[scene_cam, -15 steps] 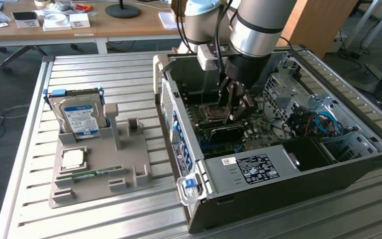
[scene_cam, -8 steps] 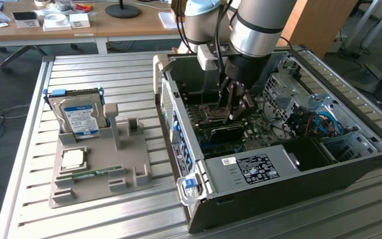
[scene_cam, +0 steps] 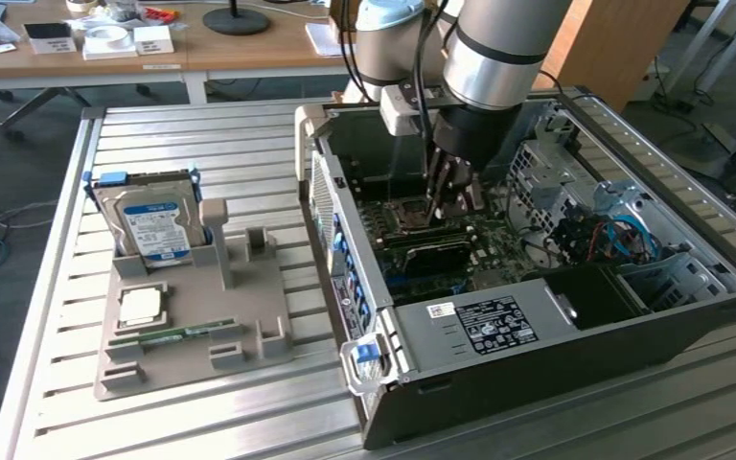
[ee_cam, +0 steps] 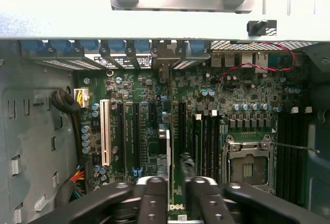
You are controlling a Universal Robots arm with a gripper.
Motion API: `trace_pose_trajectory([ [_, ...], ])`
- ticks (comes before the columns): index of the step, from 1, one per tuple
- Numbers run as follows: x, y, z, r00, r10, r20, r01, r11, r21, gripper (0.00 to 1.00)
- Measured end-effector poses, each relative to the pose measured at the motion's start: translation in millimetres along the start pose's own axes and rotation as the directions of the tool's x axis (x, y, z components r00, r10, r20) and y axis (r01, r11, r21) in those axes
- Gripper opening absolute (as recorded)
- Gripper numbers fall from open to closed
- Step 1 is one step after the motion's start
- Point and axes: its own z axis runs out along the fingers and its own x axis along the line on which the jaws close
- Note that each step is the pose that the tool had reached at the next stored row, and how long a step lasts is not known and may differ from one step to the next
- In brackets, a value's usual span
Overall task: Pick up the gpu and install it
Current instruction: 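Press down on the gpu until it lock into place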
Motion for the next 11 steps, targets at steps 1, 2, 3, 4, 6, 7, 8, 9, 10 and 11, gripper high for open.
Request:
trace_pose_trajectory([
  [1, 0.0, 0.0, 0.0, 1.0000, 0.000, 0.0000, 0.000, 1.0000, 0.0000, 0.20],
  [2, 0.0, 0.0, 0.0, 1.0000, 0.000, 0.0000, 0.000, 1.0000, 0.0000, 0.15],
  [3, 0.0, 0.0, 0.0, 1.0000, 0.000, 0.0000, 0.000, 1.0000, 0.0000, 0.15],
  [4, 0.0, 0.0, 0.0, 1.0000, 0.000, 0.0000, 0.000, 1.0000, 0.0000, 0.11],
  [6, 0.0, 0.0, 0.0, 1.0000, 0.000, 0.0000, 0.000, 1.0000, 0.0000, 0.11],
  [7, 0.0, 0.0, 0.0, 1.0000, 0.000, 0.0000, 0.000, 1.0000, 0.0000, 0.11],
  [8, 0.0, 0.0, 0.0, 1.0000, 0.000, 0.0000, 0.000, 1.0000, 0.0000, 0.11],
  [9, 0.0, 0.0, 0.0, 1.0000, 0.000, 0.0000, 0.000, 1.0000, 0.0000, 0.11],
  [10, 0.0, 0.0, 0.0, 1.0000, 0.000, 0.0000, 0.000, 1.0000, 0.0000, 0.11],
  [11, 0.0, 0.0, 0.0, 1.0000, 0.000, -0.0001, 0.000, 1.0000, 0.0000, 0.11],
])
